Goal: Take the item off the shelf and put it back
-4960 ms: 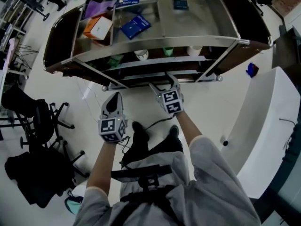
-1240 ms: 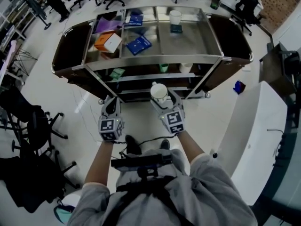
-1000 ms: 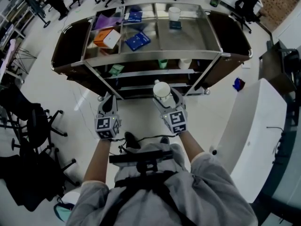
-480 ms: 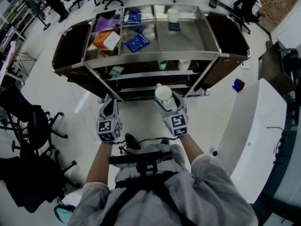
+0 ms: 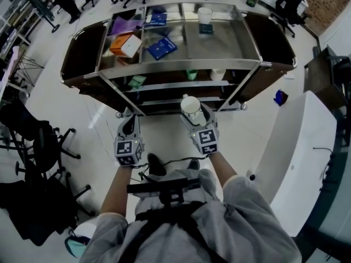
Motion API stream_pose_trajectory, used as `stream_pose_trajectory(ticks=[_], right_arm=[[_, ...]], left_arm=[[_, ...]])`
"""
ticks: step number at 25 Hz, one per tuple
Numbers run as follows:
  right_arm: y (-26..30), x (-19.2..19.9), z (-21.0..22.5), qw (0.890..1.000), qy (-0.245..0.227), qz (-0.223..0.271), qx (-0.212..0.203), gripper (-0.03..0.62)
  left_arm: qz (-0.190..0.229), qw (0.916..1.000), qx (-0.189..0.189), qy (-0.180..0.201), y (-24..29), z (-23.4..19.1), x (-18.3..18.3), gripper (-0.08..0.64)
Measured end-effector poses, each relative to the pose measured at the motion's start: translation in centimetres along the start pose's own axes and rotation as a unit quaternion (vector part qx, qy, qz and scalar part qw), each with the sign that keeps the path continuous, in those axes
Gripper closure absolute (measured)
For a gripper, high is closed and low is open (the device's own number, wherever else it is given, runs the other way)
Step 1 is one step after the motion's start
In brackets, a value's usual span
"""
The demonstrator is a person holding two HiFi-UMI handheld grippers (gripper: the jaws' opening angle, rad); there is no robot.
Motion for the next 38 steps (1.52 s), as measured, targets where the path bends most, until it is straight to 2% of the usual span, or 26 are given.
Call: stream_pose_trajectory(ticks=[8, 17, 21, 27, 38], right_arm=[[5.3, 0.8, 0.1, 1.000, 0.004, -0.006, -0.002, 0.221], [12.3, 2.7, -0.5, 1.000, -0.006, -0.019, 0.000, 0.221], [15.5, 3.5, -0.8, 1.000, 0.009, -0.018, 0.002, 0.221], [20.2, 5.4, -0.8, 1.000, -0.018, -0.020, 0.002, 0.221], [26.7, 5.9, -1.6, 1.000, -0.020, -0.011, 0.004, 0.221]], left_arm=[[-0.013, 0.9999, 0.007, 0.002, 2.5, -0.7, -0.1, 0.555], [-0.024, 0.9996, 0.016, 0.005, 6.6, -1.9, 1.5, 0.555], [-0.029, 0.9994, 0.019, 0.003, 8.9, -2.6, 2.8, 0.555], [-0.026, 0.9994, 0.022, 0.006, 12.2, -3.5, 3.9, 0.555], [-0.014, 0.9998, 0.012, 0.010, 16.5, -5.9, 5.2, 0.555]])
Point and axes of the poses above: the fingertips, and each gripper's own axes: y forward along the fingers, z to its right, x out of its underside, the point moved 4 cm from there along -y, backward along the fingers, and after that the axes turned 7 degrees about x, right-handed, at the moved point
